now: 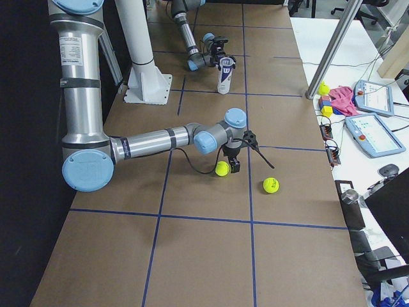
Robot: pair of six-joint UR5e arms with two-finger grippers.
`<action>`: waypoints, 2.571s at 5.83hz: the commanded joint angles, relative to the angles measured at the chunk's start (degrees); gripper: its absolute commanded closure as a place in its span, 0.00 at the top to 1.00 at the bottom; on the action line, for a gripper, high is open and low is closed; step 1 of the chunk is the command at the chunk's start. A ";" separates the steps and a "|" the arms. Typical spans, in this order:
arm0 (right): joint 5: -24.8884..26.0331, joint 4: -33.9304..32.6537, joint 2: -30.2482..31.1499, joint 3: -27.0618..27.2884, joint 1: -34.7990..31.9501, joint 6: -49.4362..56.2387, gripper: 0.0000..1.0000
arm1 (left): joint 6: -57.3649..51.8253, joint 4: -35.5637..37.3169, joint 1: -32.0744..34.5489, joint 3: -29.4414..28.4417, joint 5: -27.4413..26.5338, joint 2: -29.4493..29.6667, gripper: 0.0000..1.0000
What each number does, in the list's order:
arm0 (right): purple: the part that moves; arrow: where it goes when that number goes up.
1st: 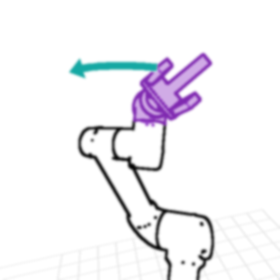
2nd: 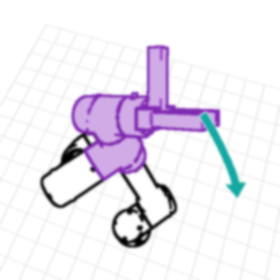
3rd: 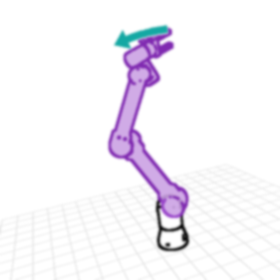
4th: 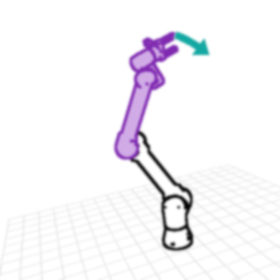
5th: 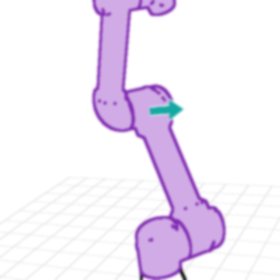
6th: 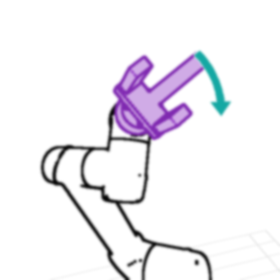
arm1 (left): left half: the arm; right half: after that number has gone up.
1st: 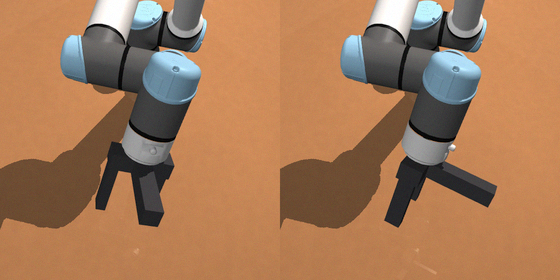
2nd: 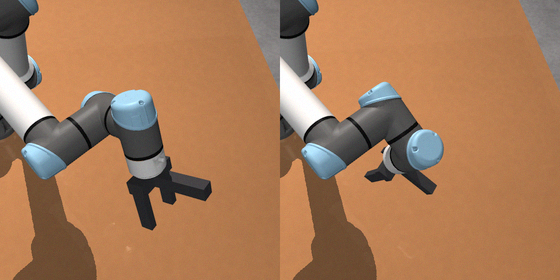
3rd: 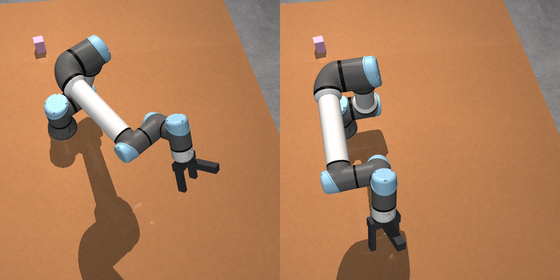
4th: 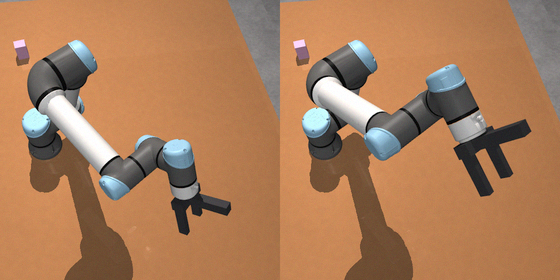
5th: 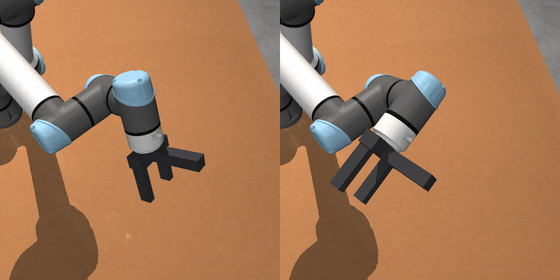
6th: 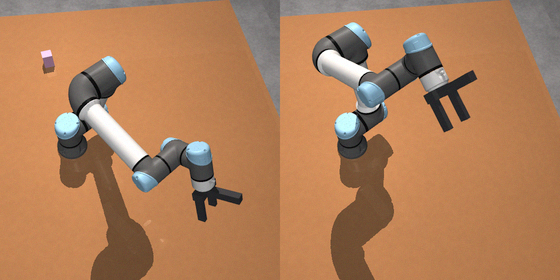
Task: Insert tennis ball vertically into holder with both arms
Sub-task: 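Reach the right gripper down to the Wilson tennis ball while the left holds the can, then grasp the Wilson ball with the right gripper and lift it toward the can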
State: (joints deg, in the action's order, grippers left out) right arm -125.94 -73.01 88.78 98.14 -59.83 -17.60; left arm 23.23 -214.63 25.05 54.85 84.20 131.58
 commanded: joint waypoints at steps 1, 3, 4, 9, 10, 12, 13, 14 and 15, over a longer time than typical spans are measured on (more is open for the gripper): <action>1.58 -0.03 -0.01 -0.23 2.26 0.02 1.00 | 0.06 0.00 0.00 0.00 0.00 0.00 0.95; 1.58 -0.11 -0.09 -0.93 4.45 0.02 1.00 | 0.06 0.00 0.00 0.00 0.00 0.00 0.95; 1.66 -0.03 -0.44 -2.15 4.90 0.02 1.00 | 0.06 0.00 0.00 0.00 0.00 0.00 0.95; 1.75 -0.03 -0.62 -3.40 4.99 0.02 0.31 | 0.06 0.00 0.00 0.08 0.00 0.00 0.95; 1.75 -0.03 -2.19 -2.61 4.81 0.02 0.15 | 0.06 -0.09 0.00 0.08 0.00 0.00 0.95; 2.37 -1.25 -2.91 6.68 2.19 -3.47 0.14 | 0.06 -0.09 -0.18 0.43 0.00 -0.09 0.95; 2.28 -5.00 -4.73 11.59 1.57 -7.67 0.14 | 0.06 0.00 -0.18 0.44 0.00 -0.09 0.95; 1.93 -17.30 -11.45 17.82 1.56 -12.06 0.14 | 0.06 -0.09 -0.26 0.44 0.00 -0.27 0.95; 2.02 -32.22 -22.13 22.05 4.00 -18.11 0.13 | 0.06 0.00 -0.26 0.44 0.00 -0.44 0.95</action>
State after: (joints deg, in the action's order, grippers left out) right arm -123.91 -92.32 75.42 115.67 -57.41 -30.42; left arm 23.29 -214.68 24.81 55.28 84.20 131.30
